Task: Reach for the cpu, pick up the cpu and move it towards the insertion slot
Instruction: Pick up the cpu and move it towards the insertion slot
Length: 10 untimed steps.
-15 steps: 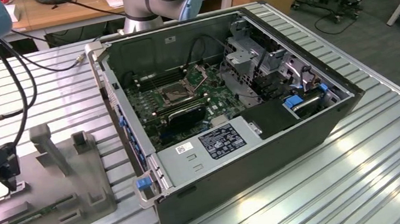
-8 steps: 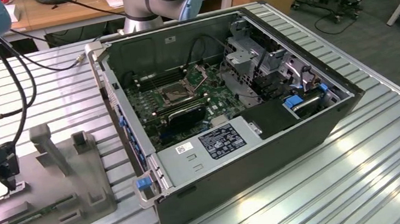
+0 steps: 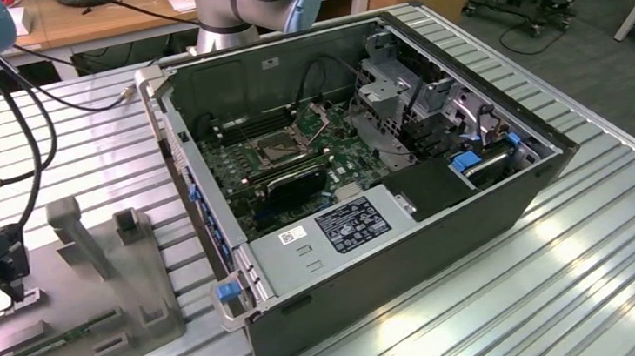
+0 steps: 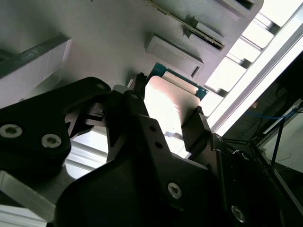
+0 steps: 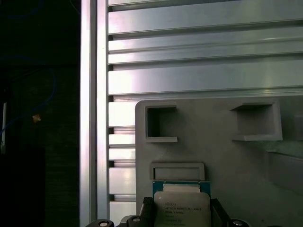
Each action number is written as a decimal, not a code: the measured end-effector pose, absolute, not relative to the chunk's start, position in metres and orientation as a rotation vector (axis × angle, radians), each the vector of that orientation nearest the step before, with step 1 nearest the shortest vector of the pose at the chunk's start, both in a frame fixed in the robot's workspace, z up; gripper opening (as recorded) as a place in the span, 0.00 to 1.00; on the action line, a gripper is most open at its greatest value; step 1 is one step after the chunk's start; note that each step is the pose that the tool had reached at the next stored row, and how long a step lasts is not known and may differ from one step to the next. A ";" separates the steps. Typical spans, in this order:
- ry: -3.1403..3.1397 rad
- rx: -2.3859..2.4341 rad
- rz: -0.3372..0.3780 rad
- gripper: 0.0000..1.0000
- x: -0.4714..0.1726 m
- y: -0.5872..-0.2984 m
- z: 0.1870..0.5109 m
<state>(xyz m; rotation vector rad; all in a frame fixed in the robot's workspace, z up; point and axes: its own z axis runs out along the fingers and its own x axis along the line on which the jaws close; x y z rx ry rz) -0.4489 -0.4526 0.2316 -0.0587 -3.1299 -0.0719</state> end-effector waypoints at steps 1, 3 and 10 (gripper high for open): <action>-3.130 -0.059 -0.072 0.55 -0.449 -0.453 0.232; -3.130 -0.059 -0.072 0.55 -0.449 -0.453 0.232; -3.130 -0.059 -0.072 0.55 -0.449 -0.453 0.234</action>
